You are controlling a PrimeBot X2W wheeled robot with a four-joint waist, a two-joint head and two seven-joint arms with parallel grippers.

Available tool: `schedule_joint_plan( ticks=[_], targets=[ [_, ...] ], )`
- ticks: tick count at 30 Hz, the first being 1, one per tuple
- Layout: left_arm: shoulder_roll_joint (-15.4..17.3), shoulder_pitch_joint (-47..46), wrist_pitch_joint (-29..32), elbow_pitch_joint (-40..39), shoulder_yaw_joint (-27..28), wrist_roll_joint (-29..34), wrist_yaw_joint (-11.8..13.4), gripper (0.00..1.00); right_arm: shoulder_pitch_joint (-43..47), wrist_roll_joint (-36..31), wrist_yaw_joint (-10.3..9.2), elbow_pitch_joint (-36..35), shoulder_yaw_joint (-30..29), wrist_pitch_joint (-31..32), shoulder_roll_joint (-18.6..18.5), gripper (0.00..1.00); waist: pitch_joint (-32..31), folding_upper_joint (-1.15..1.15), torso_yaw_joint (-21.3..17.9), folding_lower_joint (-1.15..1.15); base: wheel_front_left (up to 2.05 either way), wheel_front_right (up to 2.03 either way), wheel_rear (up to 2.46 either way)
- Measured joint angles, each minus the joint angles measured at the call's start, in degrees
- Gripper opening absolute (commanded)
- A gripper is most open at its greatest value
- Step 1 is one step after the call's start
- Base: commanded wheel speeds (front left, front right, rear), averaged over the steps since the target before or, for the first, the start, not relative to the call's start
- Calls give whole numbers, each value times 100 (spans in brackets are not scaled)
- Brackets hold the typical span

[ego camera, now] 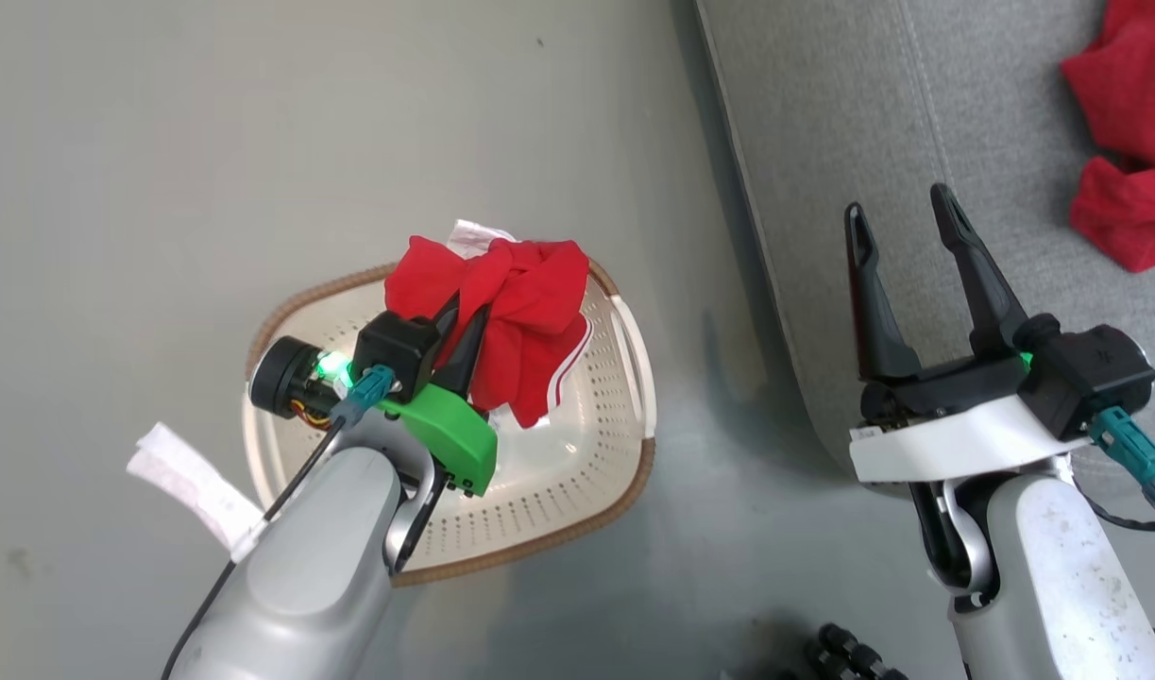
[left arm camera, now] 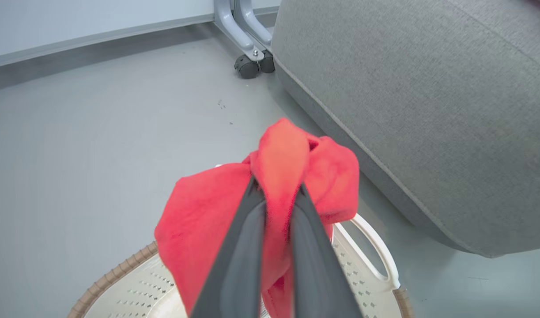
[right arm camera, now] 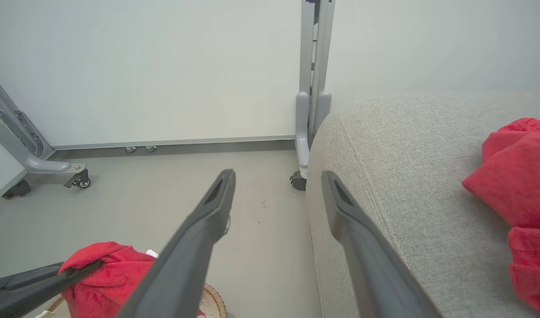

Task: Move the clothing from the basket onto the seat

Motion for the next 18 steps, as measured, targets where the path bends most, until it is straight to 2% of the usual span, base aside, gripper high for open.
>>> schedule_joint_plan(
  ticks=[18],
  targets=[
    [96,1185,0,-2660,1029,298,178,0,833,-14,0,-343,-164,606,-31,100,-1487,0,638,0,0,0,0]
  ],
)
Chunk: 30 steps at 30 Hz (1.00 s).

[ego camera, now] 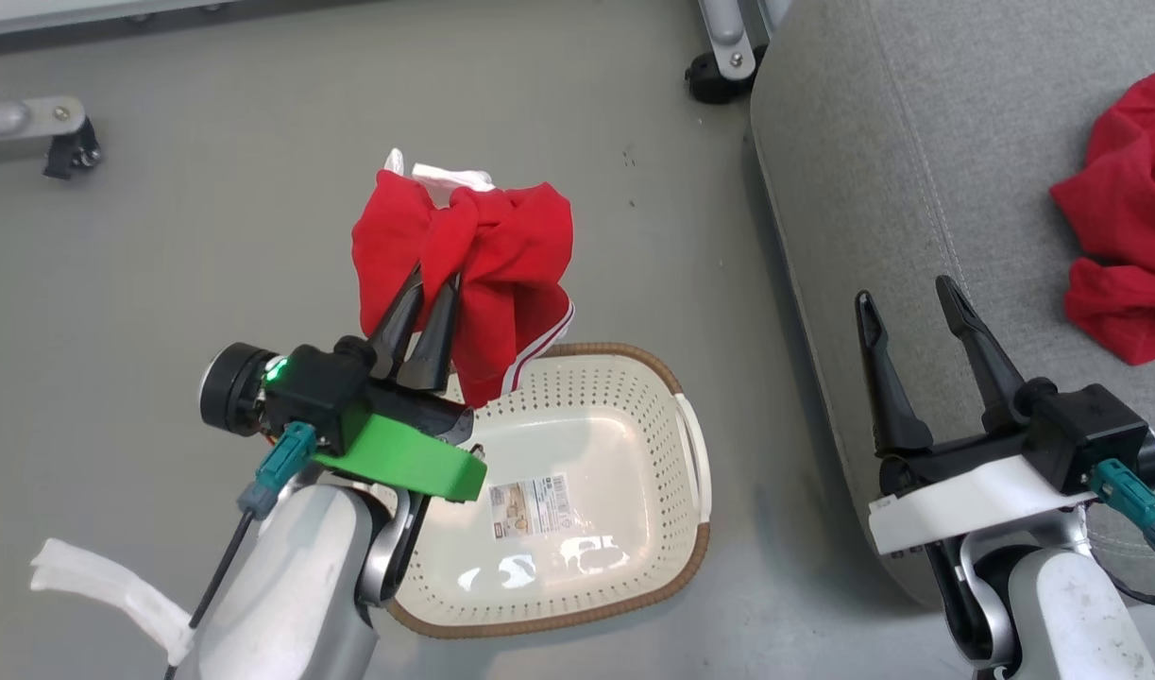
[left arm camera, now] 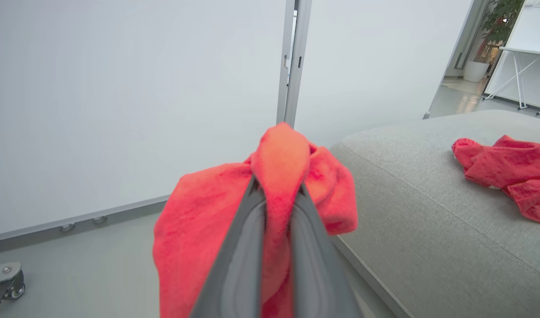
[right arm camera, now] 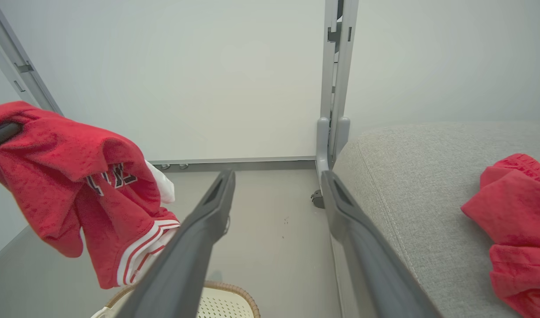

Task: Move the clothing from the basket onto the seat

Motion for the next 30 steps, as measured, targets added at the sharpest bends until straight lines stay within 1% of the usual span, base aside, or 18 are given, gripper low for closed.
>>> schedule_joint_plan(
  ticks=[8,15,20,30],
  targets=[
    [-27,415,-9,-1054,310,114,-3,0,313,27,0,-145,42,227,-56,100,-557,0,196,0,0,0,0],
    [-46,895,-9,-1601,323,193,-70,0,588,83,0,-179,120,387,-60,100,-973,0,272,0,0,0,0],
    [-58,1213,-10,-1806,237,210,-62,0,753,99,0,-191,179,467,-52,100,-1219,0,274,0,0,0,0],
    [-53,1634,80,-1906,101,149,23,0,1023,153,-1,-179,271,546,-18,100,-1609,0,234,0,0,0,0]
  ],
)
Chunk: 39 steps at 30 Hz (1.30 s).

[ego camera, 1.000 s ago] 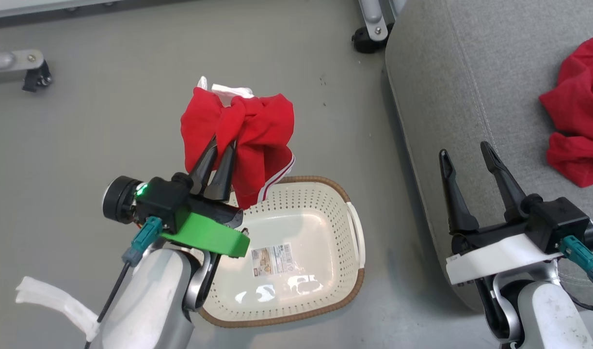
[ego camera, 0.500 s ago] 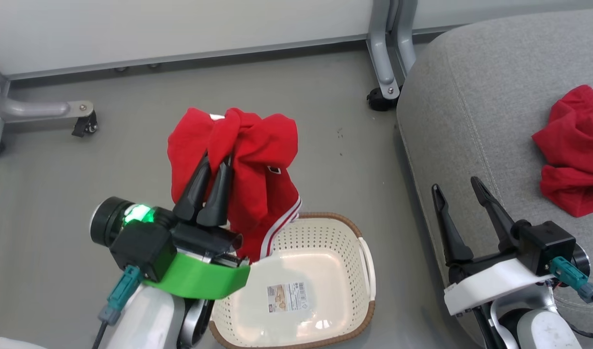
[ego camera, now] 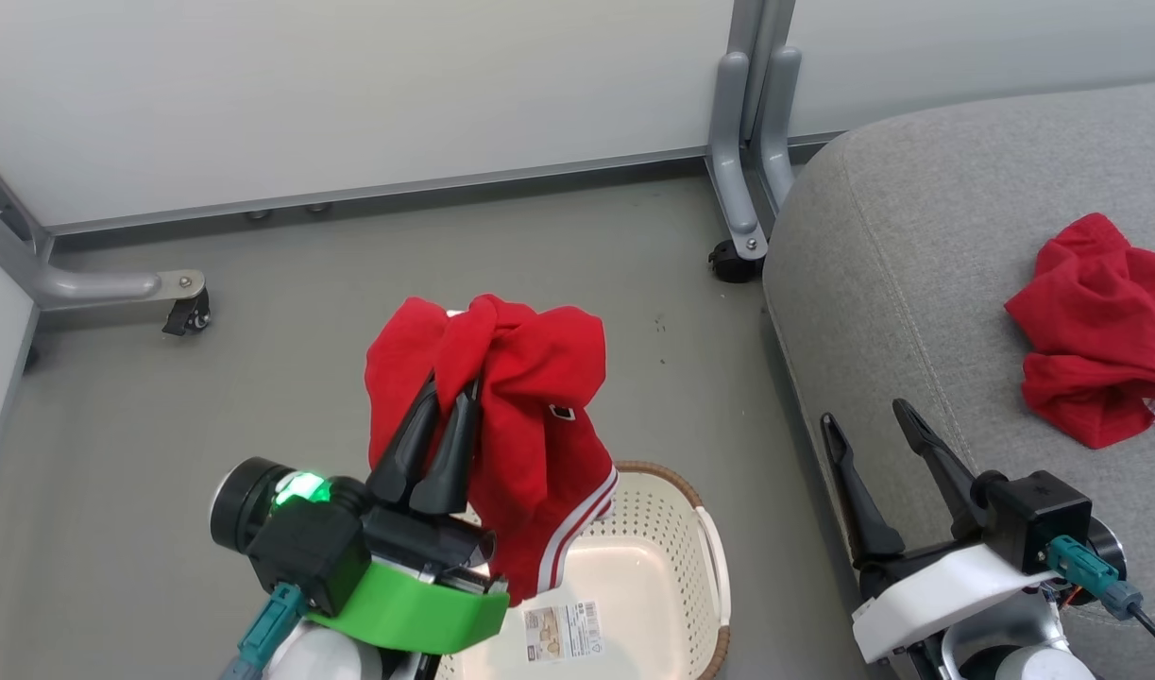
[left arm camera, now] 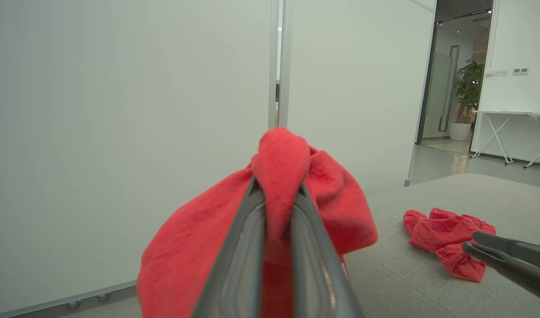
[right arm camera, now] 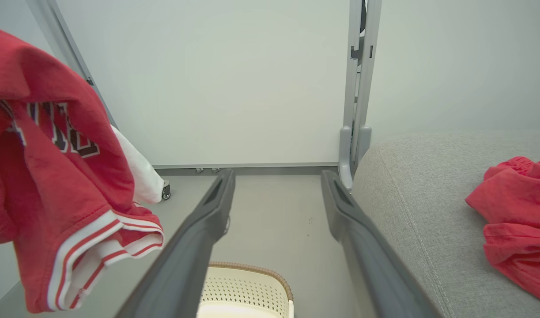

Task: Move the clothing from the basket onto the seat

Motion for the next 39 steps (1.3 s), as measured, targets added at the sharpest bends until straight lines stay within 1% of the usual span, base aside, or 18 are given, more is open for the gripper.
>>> schedule_joint_plan(
  ticks=[9,17,20,24,30,33,39],
  targets=[
    [11,76,49,-62,-55,-51,29,0,25,44,1,9,15,10,23,100,-112,0,14,0,0,0,0],
    [23,77,54,-85,-68,-93,52,0,26,63,0,49,55,9,29,100,-91,0,23,0,0,0,0],
    [23,76,53,-83,-76,-99,53,0,14,135,0,88,237,9,5,100,-79,0,28,0,0,0,0],
    [33,62,49,-81,-92,-99,52,0,-150,207,0,147,662,47,-171,100,-50,0,42,0,0,0,0],
    [37,5,42,-86,-129,-99,49,0,-757,620,-3,344,1919,125,-455,100,21,0,100,0,0,0,0],
    [34,-43,30,-85,-167,-99,42,0,-1199,739,-3,615,2475,78,-591,100,52,0,148,0,0,0,0],
    [23,-103,30,-25,-246,-101,-5,0,-1919,958,-3,1368,3161,-259,-583,100,87,0,277,0,0,0,0]
  ],
)
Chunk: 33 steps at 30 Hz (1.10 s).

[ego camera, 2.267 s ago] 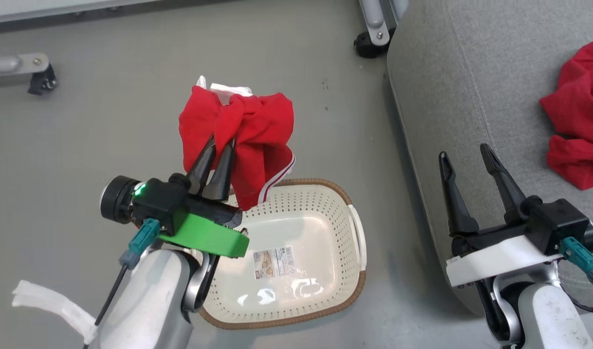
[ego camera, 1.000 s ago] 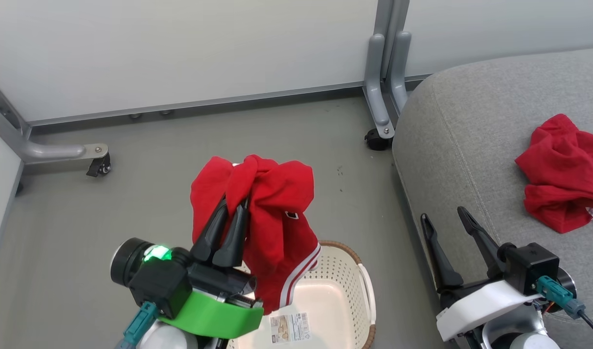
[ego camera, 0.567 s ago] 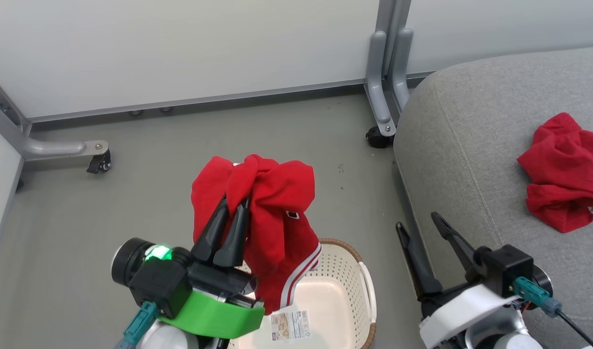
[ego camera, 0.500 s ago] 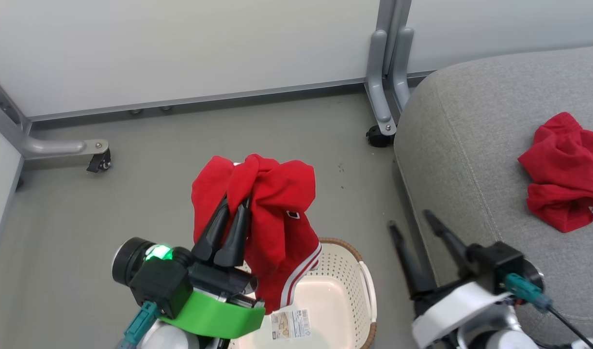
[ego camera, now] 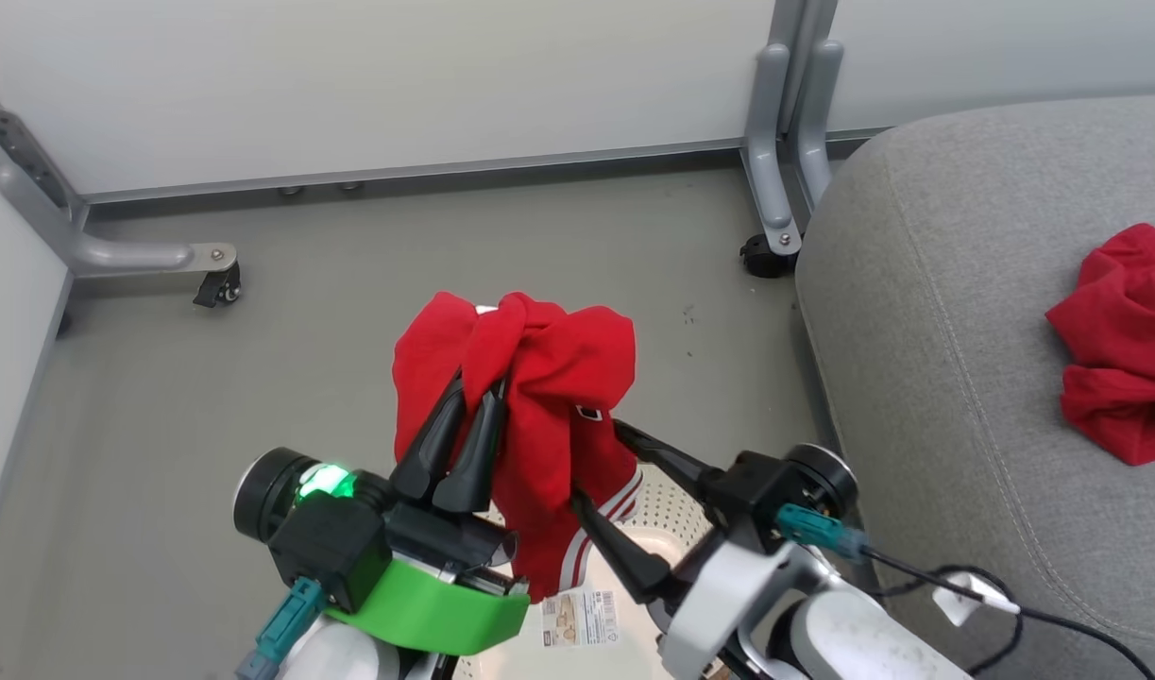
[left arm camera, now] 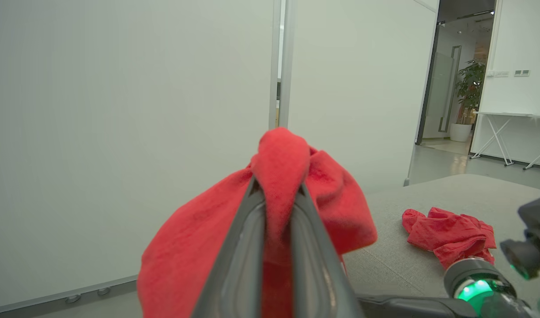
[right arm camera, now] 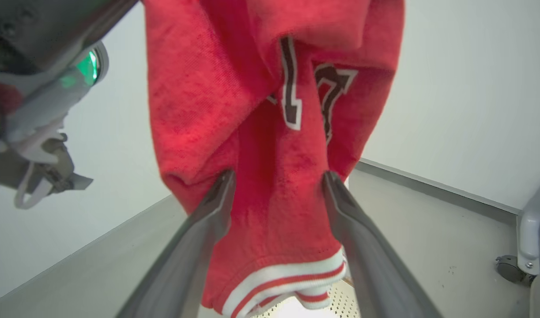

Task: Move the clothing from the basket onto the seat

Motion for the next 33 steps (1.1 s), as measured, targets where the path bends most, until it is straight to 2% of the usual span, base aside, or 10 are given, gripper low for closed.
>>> schedule_joint_plan(
  ticks=[10,11,12,13,14,33],
  targets=[
    [-21,-76,0,63,-89,-44,-29,0,-998,504,0,1095,824,-501,240,100,49,0,164,0,0,0,0],
    [-21,-77,-1,64,-93,-48,-29,0,-1082,566,0,1171,905,-554,268,94,50,0,171,0,0,0,0],
    [-21,-78,-1,64,-96,-48,-29,0,-1138,624,0,1228,954,-595,289,49,51,0,175,0,0,0,0],
    [-22,-79,-2,65,-101,-49,-29,0,-1199,668,0,1292,1009,-636,309,30,52,0,178,0,0,0,0],
    [-22,-79,-3,66,-103,-52,-29,0,-1254,715,0,1349,1063,-680,312,0,55,0,180,0,0,0,0],
    [-5,-106,-27,115,-110,-108,4,0,-1640,1107,0,1911,1434,-1067,311,0,75,0,198,0,0,0,0]
  ],
)
